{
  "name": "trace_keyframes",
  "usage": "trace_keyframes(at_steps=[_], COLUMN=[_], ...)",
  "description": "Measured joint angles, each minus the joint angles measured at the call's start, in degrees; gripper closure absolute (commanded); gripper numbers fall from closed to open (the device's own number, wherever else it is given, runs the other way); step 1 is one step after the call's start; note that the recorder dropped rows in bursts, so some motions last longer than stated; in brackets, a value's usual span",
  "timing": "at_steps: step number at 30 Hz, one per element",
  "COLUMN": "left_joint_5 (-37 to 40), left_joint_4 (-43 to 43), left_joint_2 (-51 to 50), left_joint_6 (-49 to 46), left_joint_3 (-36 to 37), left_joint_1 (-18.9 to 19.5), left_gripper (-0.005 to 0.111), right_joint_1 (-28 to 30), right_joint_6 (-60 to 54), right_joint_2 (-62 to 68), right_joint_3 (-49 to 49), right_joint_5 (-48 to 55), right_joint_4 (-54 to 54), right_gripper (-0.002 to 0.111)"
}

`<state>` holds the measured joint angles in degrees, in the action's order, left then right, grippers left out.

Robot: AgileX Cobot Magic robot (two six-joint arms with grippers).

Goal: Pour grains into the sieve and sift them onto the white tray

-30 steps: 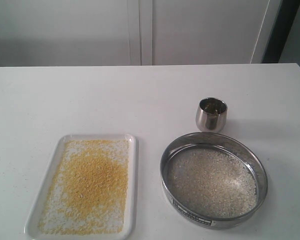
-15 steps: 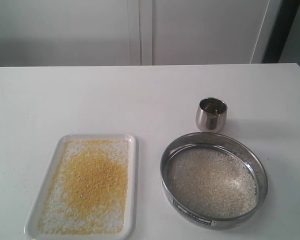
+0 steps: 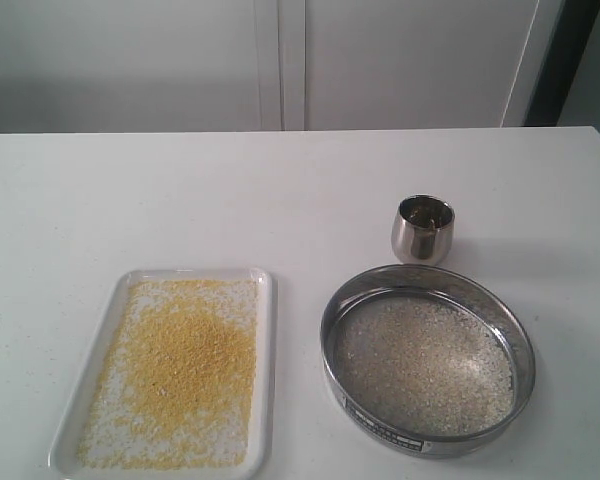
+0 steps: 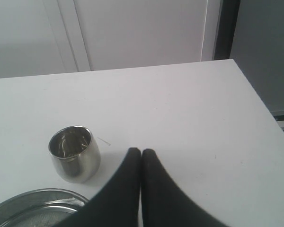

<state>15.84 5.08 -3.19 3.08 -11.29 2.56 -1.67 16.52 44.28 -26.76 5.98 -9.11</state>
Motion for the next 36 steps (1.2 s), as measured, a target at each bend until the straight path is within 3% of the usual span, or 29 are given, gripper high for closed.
trace_keyframes(at_steps=[17,36], left_joint_5=[-2.1,-2.8], left_joint_4=[-1.4,-2.9], left_joint_2=[3.0,3.0], left_joint_6=[-0.3,-2.5], left_joint_3=[10.8,11.0], left_joint_1=[0.0,0.0], left_gripper=[0.107,0.107], right_joint_1=[0.0,0.0], right_joint_6=[1.3,1.4], right_joint_2=[0.0,0.0], right_joint_3=[0.0,0.0], right_joint_5=[0.0,0.0], right_joint_4=[0.0,0.0], right_gripper=[0.108,0.108])
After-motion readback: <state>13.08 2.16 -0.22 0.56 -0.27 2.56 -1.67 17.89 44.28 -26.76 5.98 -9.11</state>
